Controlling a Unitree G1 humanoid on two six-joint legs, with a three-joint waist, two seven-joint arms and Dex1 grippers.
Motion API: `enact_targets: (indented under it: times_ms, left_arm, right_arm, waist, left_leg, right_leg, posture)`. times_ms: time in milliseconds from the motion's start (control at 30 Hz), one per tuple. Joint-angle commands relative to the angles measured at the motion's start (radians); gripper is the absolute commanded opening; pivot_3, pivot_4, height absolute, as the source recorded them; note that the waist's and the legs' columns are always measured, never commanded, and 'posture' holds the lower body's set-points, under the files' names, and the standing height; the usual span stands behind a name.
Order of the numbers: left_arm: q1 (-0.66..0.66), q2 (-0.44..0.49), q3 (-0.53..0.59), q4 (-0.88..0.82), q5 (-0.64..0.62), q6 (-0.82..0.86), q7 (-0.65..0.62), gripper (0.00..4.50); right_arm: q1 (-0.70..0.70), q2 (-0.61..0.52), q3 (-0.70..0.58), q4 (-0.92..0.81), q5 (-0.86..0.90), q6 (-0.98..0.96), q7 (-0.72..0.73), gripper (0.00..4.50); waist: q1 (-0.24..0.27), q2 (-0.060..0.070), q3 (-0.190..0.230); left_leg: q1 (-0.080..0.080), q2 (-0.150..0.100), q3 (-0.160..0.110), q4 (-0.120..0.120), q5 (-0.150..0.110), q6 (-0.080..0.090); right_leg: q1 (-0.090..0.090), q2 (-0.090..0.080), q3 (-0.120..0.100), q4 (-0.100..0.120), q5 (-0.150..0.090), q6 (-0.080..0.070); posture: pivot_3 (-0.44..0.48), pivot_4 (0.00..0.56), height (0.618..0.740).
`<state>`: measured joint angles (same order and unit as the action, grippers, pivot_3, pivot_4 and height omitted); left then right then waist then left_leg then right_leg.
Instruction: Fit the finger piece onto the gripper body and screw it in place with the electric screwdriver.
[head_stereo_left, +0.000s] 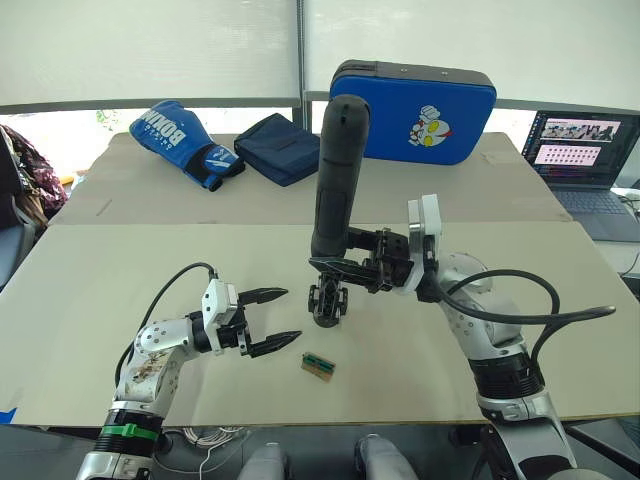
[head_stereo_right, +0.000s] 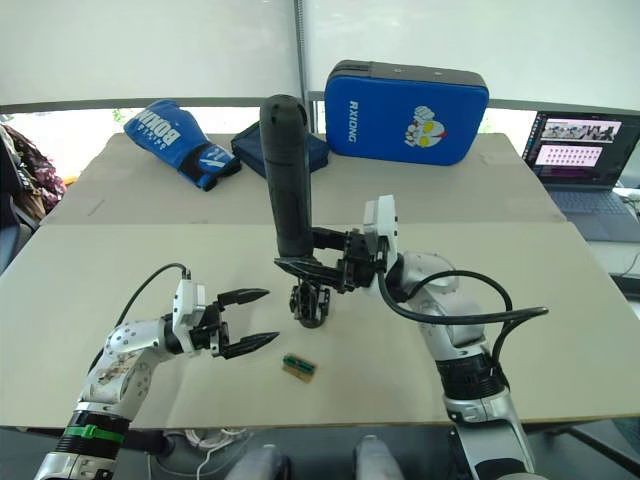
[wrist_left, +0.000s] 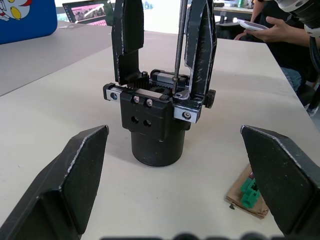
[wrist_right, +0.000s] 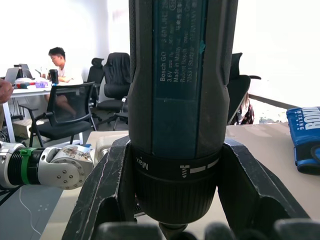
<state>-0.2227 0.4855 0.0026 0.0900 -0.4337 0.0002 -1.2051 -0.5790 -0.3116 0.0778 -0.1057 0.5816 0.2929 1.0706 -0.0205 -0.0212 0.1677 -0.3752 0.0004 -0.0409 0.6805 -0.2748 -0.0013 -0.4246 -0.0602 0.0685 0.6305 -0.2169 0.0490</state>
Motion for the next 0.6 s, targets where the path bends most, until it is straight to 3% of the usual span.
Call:
enact_targets:
  times_ms: [33, 600]
  left_arm:
    - [-0.002, 0.002, -0.001, -0.042, -0.009, 0.005, 0.007, 4.50]
    - [-0.001, -0.002, -0.006, -0.051, -0.009, 0.012, 0.018, 4.50]
  right_arm:
    - [-0.015, -0.002, -0.030, -0.035, 0.042, -0.002, 0.010, 1.89]
    - [-0.016, -0.014, -0.022, -0.021, 0.035, -0.007, 0.012, 1.89]
  waist:
    - [0.000, 0.000, 0.000]
    - [0.000, 0.000, 0.000]
  left_leg:
    - [0.000, 0.000, 0.000, 0.000, 0.000, 0.000]
    - [0.000, 0.000, -0.002, 0.000, 0.000, 0.000]
  right_leg:
    - [0.000, 0.000, 0.000, 0.000, 0.000, 0.000]
    - [0.000, 0.000, 0.000, 0.000, 0.000, 0.000]
  posture:
    - [0.000, 0.150, 0.740]
    - [0.000, 0.150, 0.740]
